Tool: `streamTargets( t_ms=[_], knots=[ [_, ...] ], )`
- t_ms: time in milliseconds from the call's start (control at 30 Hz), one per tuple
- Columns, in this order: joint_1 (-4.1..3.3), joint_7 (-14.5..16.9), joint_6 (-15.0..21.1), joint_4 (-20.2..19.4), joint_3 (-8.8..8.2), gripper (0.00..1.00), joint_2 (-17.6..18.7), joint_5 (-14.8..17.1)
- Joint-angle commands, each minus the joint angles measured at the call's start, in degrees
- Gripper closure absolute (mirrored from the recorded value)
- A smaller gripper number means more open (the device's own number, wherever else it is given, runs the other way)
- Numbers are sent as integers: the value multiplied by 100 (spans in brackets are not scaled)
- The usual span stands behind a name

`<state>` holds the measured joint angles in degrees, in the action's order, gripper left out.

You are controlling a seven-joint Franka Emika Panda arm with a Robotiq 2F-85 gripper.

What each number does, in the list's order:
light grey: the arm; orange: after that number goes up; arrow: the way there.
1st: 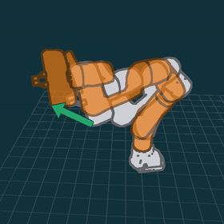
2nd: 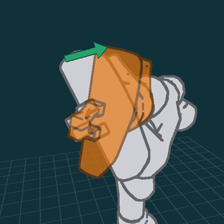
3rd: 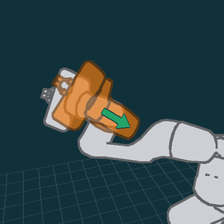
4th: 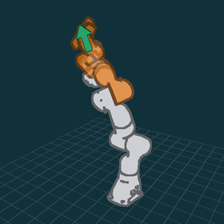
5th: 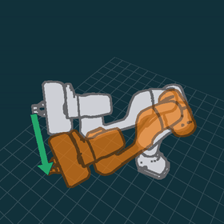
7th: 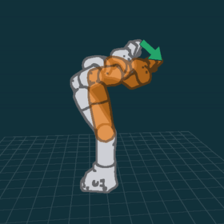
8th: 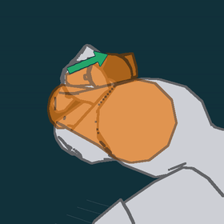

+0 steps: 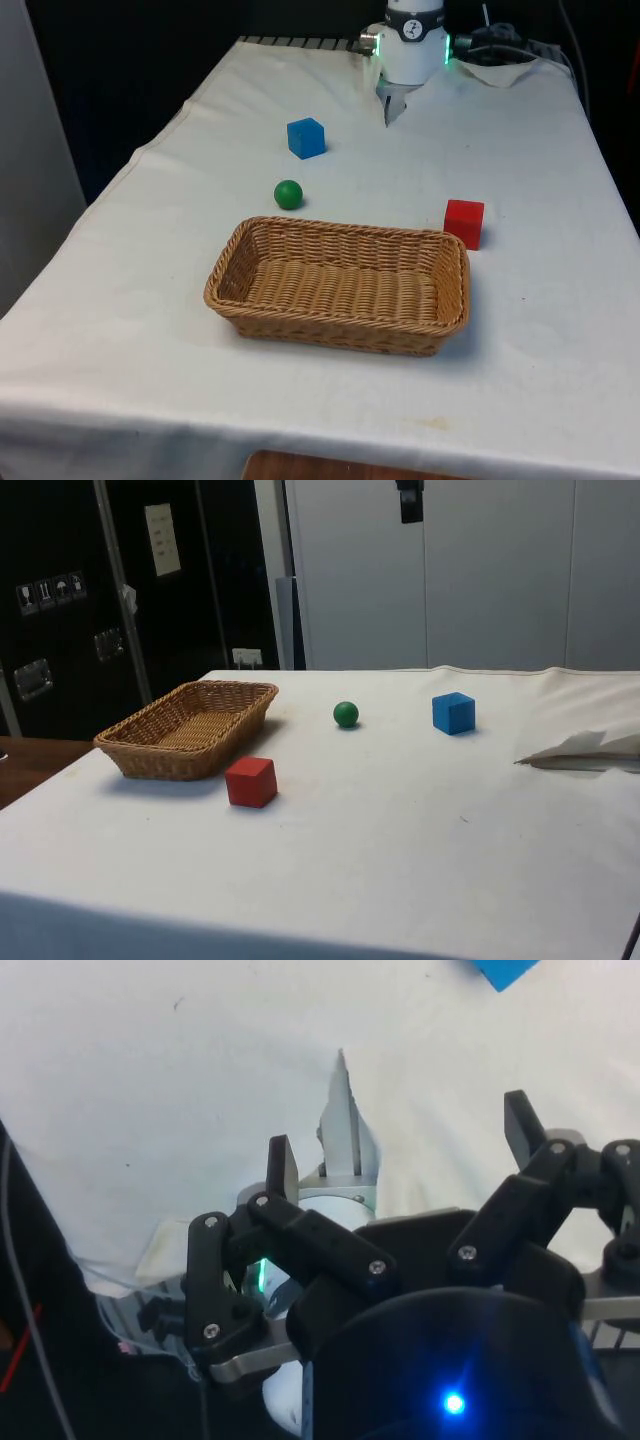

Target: Place all non-red objects into the basket.

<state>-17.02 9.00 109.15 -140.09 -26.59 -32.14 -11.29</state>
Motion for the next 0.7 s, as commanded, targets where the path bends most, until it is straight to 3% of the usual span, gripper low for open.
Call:
streamTargets(
  t_ms=[0,200,233,367,500,667],
  knots=[
    [29,6,69,-74,-6,0,-40,-63],
    [40,80,115,-143,-149,0,-29,-155],
    [11,52,52,-115,-132,0,-17,-120],
    [40,126,132,-166,-298,0,6,-195],
    [11,69,132,-178,-355,0,52,-160],
    [52,-201,350,-304,-372,0,138,-195]
  ],
)
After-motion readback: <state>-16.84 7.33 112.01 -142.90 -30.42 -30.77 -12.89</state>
